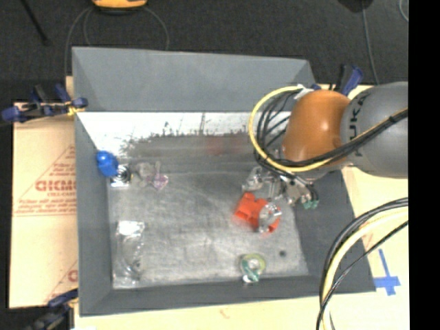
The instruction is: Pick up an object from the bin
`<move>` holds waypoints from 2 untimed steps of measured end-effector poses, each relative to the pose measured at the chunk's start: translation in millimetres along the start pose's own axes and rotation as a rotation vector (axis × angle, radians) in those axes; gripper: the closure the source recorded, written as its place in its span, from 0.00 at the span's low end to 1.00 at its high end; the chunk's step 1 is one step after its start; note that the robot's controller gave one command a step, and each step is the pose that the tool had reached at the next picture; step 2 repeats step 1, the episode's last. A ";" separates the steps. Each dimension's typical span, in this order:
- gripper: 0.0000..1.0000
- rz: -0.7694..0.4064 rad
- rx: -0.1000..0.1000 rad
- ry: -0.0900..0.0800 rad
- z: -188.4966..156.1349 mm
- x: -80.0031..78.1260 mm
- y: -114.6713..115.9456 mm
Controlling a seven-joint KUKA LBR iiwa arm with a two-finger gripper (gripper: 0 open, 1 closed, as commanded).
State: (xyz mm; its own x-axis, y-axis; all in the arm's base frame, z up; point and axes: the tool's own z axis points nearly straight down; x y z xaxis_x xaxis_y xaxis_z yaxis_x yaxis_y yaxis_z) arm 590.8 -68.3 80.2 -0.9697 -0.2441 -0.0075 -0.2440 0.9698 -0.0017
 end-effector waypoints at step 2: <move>1.00 -0.215 0.004 -0.003 -141.3 -4.3 -9.8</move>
Offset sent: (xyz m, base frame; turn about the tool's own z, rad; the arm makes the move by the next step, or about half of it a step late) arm 0.0029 -0.0070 0.1362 -0.2165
